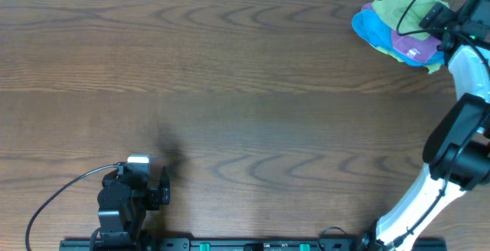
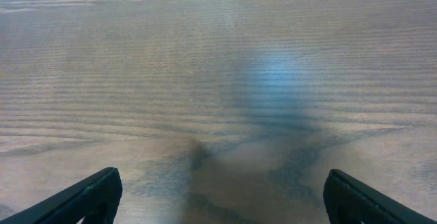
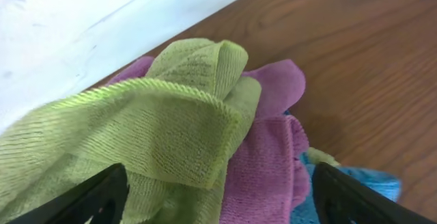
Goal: Fold the cloth
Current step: 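Pinch the top green cloth with the right gripper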
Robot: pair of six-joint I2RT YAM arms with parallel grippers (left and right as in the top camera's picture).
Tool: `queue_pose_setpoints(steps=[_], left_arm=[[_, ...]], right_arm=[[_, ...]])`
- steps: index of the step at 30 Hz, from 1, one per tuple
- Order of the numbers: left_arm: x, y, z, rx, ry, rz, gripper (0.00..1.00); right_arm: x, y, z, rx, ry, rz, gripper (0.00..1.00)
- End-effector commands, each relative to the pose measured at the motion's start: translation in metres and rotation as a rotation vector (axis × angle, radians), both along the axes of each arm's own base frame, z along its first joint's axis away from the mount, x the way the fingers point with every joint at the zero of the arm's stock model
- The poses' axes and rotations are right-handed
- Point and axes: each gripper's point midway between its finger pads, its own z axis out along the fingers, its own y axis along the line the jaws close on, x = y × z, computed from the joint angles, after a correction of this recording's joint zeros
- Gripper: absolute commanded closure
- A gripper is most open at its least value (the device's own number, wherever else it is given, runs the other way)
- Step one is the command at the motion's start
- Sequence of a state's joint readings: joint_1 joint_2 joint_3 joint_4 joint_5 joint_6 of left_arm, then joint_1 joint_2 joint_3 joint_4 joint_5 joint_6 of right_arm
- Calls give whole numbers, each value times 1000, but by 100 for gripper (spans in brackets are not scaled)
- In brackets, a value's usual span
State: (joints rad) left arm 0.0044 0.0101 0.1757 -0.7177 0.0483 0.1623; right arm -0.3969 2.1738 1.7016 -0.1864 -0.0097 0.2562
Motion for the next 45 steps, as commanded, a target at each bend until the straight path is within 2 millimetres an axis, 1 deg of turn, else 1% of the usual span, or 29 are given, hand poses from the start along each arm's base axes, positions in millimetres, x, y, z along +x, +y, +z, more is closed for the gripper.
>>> queue_pose_setpoints(steps=[1,5,8,12,14,16,19,22,23,26,28,31,36,41,45], left_arm=[[-3,0,-8,17,25,-10,5],[-3,0,-8,17,25,-10,5],[-3,0,-8,17,25,-10,5],[-3,0,-8,17,25,-10,5],[-3,0,-8,17,25,-10,5],[-3,0,-8,17,25,-10,5],[-3,0,-8,17,25,-10,5],[-3,0,-8,17,25,-10,5],[-3,0,-8,17,25,-10,5],[-3,0,-8,17,25,-10,5],[-3,0,-8,17,25,-10,5],[-3,0,-8,17,25,-10,5],[-3,0,-8,17,25,-10,5],[-3,0,-8,17,25,-10,5],[-3,0,-8,17,25,-10,5]], right_arm=[[8,1,-10,44,-19,10,17],[17,2,-8,66,-68,18,25],[22,3,-9,75,-93,27,35],[25,5,-6,72,-106,36,65],[27,7,-1,70,-115,48,81],[28,10,3,76,-117,69,94],[28,14,13,78,-121,88,98],[24,16,26,76,-117,90,99],[22,18,32,73,-117,92,99],[18,26,61,15,-132,134,99],[9,42,95,-40,-135,169,99],[-3,56,121,-69,-130,192,99],[-31,85,161,-108,-106,249,99],[-66,121,206,-131,-117,307,99],[-97,161,240,-149,-136,382,99]])
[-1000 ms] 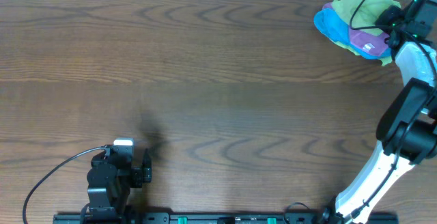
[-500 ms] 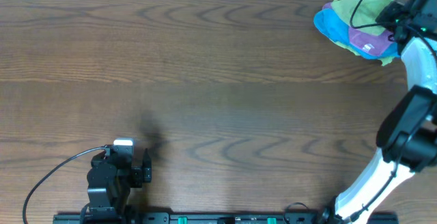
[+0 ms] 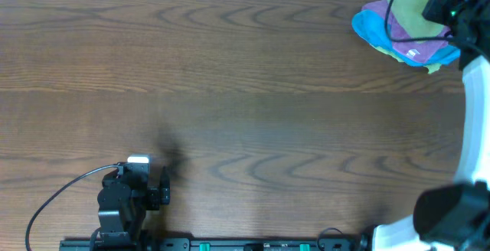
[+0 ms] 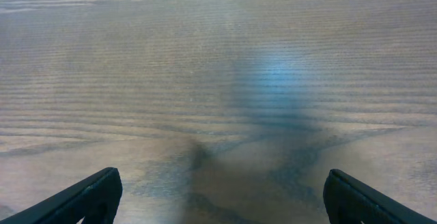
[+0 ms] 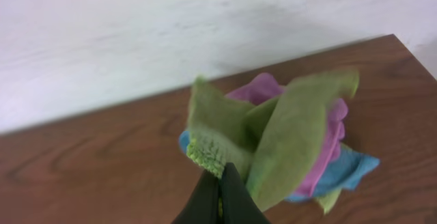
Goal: Fold the cloth
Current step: 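Pinch the top green cloth with the right gripper, then pull the green cloth left and drop it on the table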
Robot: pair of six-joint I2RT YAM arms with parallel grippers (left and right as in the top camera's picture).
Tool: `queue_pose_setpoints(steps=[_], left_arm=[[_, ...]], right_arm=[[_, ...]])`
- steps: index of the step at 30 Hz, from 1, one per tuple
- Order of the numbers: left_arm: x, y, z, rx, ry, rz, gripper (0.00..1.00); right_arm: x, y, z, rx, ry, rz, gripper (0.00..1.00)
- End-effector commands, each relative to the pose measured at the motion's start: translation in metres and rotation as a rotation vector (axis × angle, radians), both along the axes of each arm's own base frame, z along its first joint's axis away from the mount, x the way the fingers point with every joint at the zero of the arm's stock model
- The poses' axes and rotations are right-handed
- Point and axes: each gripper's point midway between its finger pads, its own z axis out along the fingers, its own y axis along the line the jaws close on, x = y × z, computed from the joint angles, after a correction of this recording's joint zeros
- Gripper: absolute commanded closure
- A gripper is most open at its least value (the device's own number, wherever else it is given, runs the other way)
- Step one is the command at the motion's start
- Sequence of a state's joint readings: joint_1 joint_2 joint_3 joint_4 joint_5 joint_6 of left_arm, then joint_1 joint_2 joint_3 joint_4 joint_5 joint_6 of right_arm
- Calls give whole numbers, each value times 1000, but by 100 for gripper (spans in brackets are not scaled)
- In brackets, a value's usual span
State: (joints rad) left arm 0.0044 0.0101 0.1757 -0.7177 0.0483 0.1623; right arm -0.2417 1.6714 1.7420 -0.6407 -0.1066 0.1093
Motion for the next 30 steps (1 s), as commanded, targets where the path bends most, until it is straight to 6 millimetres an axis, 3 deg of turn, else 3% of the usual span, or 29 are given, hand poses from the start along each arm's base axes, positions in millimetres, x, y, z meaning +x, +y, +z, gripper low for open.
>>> queue_pose_setpoints(steps=[1,9,19,24,26,30], left_arm=[[-3,0,-8,18,25,-9,5],[-3,0,-8,17,25,-10,4],[-3,0,-8,17,25,-10,5],[-3,0,-8,17,25,-10,5],[-3,0,-8,17,25,-10,5],[-3,0,-8,17,25,-10,5]], right_arm=[[-26,38,49,-57,-75,91,99],[-113,135,88,-57,-72,307,99],[-235,237,90,75,21,638,98],[-254,280,77,112,97,762,99],[-250,295,65,106,142,784,99],[-225,332,36,91,219,823,99]])
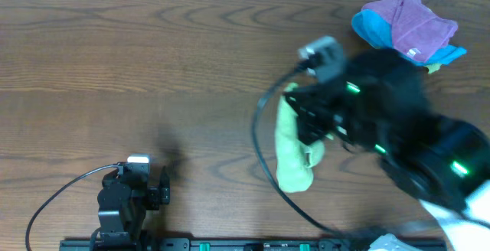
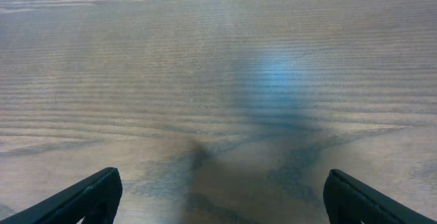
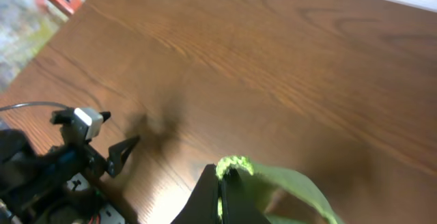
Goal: Fold the cloth
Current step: 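Pull the green cloth left and drop it on the table, then grasp the green cloth's near corner with the left gripper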
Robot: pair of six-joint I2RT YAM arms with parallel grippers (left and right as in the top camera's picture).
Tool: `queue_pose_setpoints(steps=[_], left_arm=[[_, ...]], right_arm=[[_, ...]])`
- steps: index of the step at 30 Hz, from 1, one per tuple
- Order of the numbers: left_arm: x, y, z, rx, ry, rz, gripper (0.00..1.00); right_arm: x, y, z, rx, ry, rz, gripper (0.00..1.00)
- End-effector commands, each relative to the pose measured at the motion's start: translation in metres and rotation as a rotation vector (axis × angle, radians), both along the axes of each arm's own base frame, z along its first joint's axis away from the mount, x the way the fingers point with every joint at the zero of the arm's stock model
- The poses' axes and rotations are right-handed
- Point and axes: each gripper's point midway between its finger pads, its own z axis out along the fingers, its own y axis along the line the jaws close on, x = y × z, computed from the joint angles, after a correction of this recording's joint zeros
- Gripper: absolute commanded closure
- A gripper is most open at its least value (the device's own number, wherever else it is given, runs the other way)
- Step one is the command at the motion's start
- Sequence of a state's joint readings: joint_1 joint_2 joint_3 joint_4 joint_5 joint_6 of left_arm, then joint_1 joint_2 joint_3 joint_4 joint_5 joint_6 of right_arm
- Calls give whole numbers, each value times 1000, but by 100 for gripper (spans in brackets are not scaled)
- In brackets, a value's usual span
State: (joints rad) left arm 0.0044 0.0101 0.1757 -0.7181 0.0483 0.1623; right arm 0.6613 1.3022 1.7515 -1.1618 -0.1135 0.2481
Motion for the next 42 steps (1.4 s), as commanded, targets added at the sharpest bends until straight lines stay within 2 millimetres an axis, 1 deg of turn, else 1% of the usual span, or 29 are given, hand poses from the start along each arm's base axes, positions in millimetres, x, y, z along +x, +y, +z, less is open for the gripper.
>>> queue_pose_setpoints(steps=[1,3,4,5,6,7,9,10,11,12,13,14,15,16,18,19,20,22,27,30,32,37,39,42], left_arm=[[-3,0,-8,17,25,-10,5],[-3,0,-8,17,25,-10,5],[-3,0,-8,17,25,-10,5],[-3,0,-8,17,25,-10,5],[-3,0,-8,17,25,-10,5],[-3,0,-8,17,25,-10,5],[-3,0,-8,17,25,-10,5],[-3,0,-8,17,25,-10,5],[-3,0,-8,17,25,-10,5],[-3,0,-8,17,25,-10,5],[-3,0,-8,17,25,-10,5],[-3,0,-8,17,25,-10,5],[-3,0,-8,17,25,-10,5],[-3,0,-8,17,25,-10,5],[-3,0,-8,17,25,-10,5],[-3,0,-8,17,25,-10,5],[-3,0,-8,17,25,-10,5],[-3,0,-8,17,25,-10,5],[-3,0,-8,17,25,-10,5],[-3,0,-8,17,25,-10,5],[-3,0,-8,17,25,-10,5],[-3,0,-8,17,25,-10,4],[-3,0,-8,17,25,-10,5],[-3,0,-8,17,25,-10,5]], right_arm=[[19,29,-18,-2,40,42,99],[36,47,-27,3,35,71,99],[47,50,-33,-11,25,63,99],[61,49,-41,-35,17,45,99],[78,41,-51,-76,6,1,99],[91,32,-60,-116,0,-39,99],[130,-11,-80,-246,-17,-199,99],[147,-36,-86,-294,-23,-286,99],[162,-57,-90,-326,-31,-350,95],[175,-78,-93,-348,-38,-418,82],[189,-102,-94,-363,-44,-492,51],[200,-128,-97,-362,-38,-578,27],[205,-145,-97,-352,-31,-629,17],[207,-159,-98,-342,-20,-670,1],[207,-181,-97,-327,-1,-737,1],[205,-187,-97,-327,7,-745,1],[199,-189,-97,-324,26,-740,1],[187,-180,-100,-309,71,-680,1],[151,-137,-121,-207,262,-482,1],[131,-108,-134,-146,350,-295,1],[122,-101,-145,-143,391,-252,1],[104,-94,-178,-190,464,-196,2],[103,-92,-185,-194,471,-190,3],[102,-85,-188,-196,462,-170,4]])
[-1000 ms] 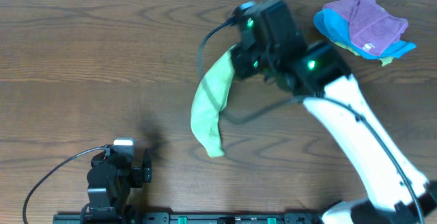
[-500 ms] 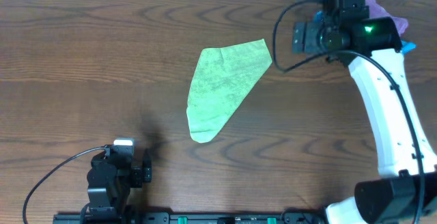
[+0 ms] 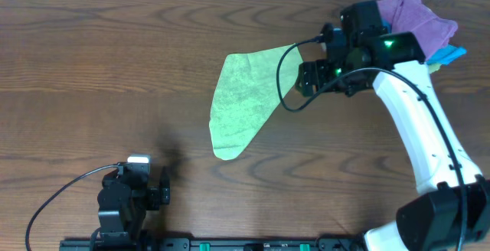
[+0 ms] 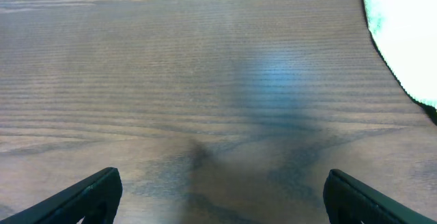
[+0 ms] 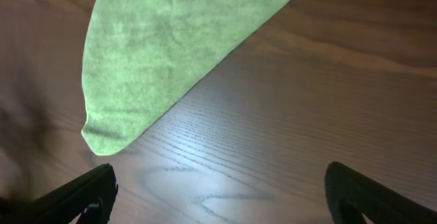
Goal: Fold the cloth
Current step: 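Grasp the green cloth's near corner with the left gripper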
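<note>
A light green cloth (image 3: 243,98) lies flat on the wooden table (image 3: 115,67), roughly triangular, its narrow end toward the front. It fills the top of the right wrist view as the cloth (image 5: 171,39) and shows at the top right corner of the left wrist view as a pale cloth edge (image 4: 403,33). My right gripper (image 3: 310,79) is open just right of the cloth's far corner, with nothing between its fingers (image 5: 75,200). My left gripper (image 3: 157,190) rests open near the table's front left, its fingertips (image 4: 82,200) spread over bare wood.
A pile of other cloths, purple (image 3: 413,14) on top with blue (image 3: 452,54) beneath, sits at the back right corner behind the right arm. A black cable (image 3: 53,197) loops by the left arm at the front edge.
The right gripper was shut on the green cloth, hanging bunched over mid-table. Now it is open and farther back right, and the cloth lies spread flat on the table.
The right gripper stood open at the green cloth on top of the back-right pile. It was then shut on that cloth, lifted off the pile, then held it over mid-table. Now the cloth lies flat, released. The left arm has stayed still.
</note>
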Robot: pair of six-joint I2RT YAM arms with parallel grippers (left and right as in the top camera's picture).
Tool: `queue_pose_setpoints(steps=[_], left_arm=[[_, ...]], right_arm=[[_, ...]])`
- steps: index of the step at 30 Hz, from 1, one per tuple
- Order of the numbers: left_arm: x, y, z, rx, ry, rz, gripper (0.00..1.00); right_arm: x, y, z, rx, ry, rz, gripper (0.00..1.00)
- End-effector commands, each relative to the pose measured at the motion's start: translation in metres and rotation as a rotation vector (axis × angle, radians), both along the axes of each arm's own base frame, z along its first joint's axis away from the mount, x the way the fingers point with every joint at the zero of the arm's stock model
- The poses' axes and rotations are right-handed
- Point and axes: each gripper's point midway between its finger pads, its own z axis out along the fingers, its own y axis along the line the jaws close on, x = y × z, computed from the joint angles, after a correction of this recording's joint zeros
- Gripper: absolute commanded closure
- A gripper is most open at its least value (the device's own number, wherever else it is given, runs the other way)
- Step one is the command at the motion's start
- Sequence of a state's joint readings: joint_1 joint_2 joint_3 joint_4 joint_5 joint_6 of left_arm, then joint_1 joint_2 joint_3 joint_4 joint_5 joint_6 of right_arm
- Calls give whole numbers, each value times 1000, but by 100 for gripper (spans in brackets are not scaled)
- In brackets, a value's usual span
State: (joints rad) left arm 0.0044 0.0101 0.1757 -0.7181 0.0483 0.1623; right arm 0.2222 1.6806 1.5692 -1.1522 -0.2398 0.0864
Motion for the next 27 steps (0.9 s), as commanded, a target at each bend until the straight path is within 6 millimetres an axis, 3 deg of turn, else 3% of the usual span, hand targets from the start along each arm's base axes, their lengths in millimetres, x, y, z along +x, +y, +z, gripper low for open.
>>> queue_pose_setpoints(steps=[1,8,12,14,17,20,24,27], left_arm=[[-3,0,-8,17,25,-10,4],[-3,0,-8,17,25,-10,5],[-1,3,-6,27,14,4,5],[0,-10,-4,-73,5,-17,5],[6,-31,9,-260,-35,-33,5],[18,-42,33,-352,-131,-69,5],[32,-42,70,-457,-260,-31,5],[35,-43,76,-601,-212,47,5]], right_arm=[[-2,15,2,22,-23,63,4],[6,49,-1,41,-112,156,6],[2,56,-18,42,-107,177,7],[-6,53,-35,32,-71,177,7],[-16,48,-55,20,-26,173,7],[-25,45,-67,11,9,173,7],[-27,44,-73,10,15,171,7],[-22,45,-72,18,-5,160,8]])
